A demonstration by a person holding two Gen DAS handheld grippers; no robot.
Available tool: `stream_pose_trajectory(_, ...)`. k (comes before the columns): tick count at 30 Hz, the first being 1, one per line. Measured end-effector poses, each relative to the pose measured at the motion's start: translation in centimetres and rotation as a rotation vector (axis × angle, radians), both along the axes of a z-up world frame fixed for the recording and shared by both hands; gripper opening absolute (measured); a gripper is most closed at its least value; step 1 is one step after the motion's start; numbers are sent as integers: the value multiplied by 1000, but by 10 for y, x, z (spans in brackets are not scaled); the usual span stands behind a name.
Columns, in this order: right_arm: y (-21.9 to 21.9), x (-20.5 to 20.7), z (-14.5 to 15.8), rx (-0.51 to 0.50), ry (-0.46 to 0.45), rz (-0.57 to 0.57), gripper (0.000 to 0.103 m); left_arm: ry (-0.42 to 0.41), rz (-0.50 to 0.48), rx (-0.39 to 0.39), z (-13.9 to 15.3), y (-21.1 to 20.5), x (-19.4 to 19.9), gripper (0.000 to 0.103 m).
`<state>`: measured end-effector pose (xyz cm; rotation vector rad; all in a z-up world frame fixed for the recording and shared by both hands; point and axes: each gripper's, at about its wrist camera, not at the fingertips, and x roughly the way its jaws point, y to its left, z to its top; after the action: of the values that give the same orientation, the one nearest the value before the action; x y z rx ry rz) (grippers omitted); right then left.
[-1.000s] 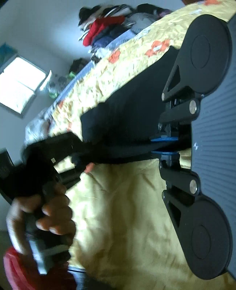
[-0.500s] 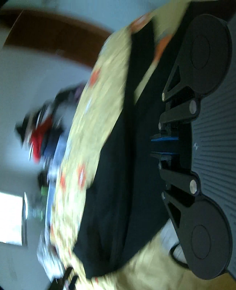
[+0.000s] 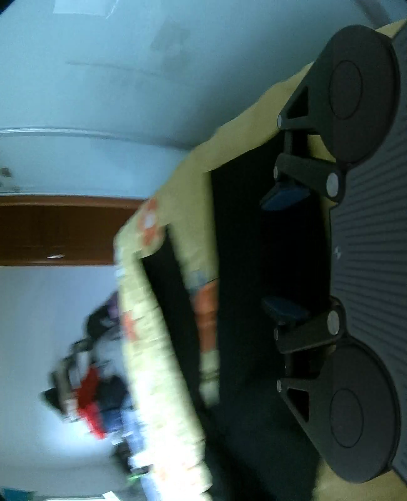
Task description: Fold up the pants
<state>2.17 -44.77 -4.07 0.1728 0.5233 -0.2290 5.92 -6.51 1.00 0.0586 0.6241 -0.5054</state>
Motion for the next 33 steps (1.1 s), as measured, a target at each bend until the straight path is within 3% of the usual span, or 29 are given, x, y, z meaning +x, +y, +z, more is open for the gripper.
stream_pose_trajectory(3,-3,33,21,115,-77,57,63,-14,-64,11,-14,-19,2,60)
stream_pose_trajectory(6,-12,86,30,268,-133,98,75,-48,-91,56,-26,-35,-1,61)
stream_pose_trajectory(7,-18,107,28,312,-134,87,75,-63,-93,75,-29,-38,-2,61)
stream_pose_trajectory(10,-45,165,16,481,-120,2,75,-93,-103,110,-35,-43,-6,62)
stream_pose_trajectory(15,-84,213,-8,710,-149,-180,75,-103,-105,116,-35,-41,-6,66)
stream_pose_trajectory(17,-88,230,-16,726,-131,-199,75,-103,-105,117,-34,-40,-5,67)
stream_pose_trajectory(22,-80,252,-19,640,-80,-200,75,-97,-103,115,-33,-43,1,67)
stream_pose_trajectory(23,-80,256,-18,623,-73,-197,73,-97,-104,112,-33,-44,2,67)
stream_pose_trajectory(24,-78,258,-18,610,-70,-192,60,-101,-106,111,-32,-45,2,67)
stream_pose_trajectory(25,-78,260,-16,602,-64,-180,37,-109,-110,115,-32,-48,3,67)
stream_pose_trajectory(27,-77,261,-14,593,-50,-158,17,-143,-119,134,-30,-53,3,67)
stream_pose_trajectory(28,-76,258,-11,579,-55,-149,12,-171,-124,155,-29,-57,2,67)
stream_pose_trajectory(33,-71,233,18,583,-147,-58,8,-234,-177,235,-32,-77,3,67)
